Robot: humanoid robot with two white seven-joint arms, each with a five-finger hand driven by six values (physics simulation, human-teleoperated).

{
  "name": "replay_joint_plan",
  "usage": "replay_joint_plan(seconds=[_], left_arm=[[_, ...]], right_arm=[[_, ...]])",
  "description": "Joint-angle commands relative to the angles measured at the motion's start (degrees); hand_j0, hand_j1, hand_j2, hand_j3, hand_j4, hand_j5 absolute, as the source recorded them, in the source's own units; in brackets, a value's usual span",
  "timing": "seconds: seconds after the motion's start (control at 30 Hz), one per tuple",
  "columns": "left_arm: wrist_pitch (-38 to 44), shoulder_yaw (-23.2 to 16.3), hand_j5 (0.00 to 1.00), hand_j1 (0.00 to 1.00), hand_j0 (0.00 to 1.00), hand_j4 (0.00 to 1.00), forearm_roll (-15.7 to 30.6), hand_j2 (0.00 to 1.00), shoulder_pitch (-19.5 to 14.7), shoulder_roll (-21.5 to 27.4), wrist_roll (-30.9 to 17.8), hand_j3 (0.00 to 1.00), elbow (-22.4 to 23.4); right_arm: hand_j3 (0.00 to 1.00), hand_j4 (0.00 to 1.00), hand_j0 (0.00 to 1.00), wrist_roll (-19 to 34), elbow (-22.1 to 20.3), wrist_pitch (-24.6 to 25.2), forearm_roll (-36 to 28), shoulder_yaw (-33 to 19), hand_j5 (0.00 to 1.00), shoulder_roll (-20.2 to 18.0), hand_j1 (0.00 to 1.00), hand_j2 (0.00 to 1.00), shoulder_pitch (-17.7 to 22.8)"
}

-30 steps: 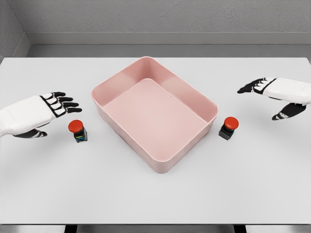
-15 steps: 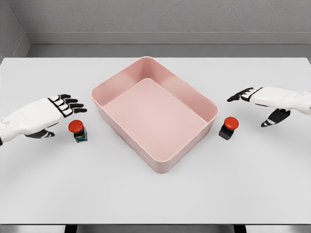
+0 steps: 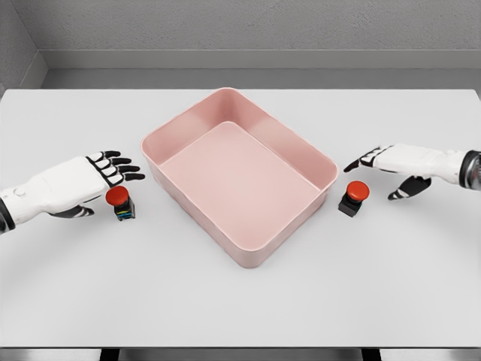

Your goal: Put the industrial switch in the basket with both arms

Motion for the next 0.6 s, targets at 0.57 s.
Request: replay_joint_plan(seconds=[0.57], left_arm=[[0.08,-2.50,1.00,1.00,1.00,1.00,-0.35,1.00,0.35,-0.18,1.07,1.00,-1.65]], right_arm=[[0.78,0.78,0.78,0.07,-3.95,0.13,0.44,0.88,0.78,-1.22,0.78,0.78,-0.09]])
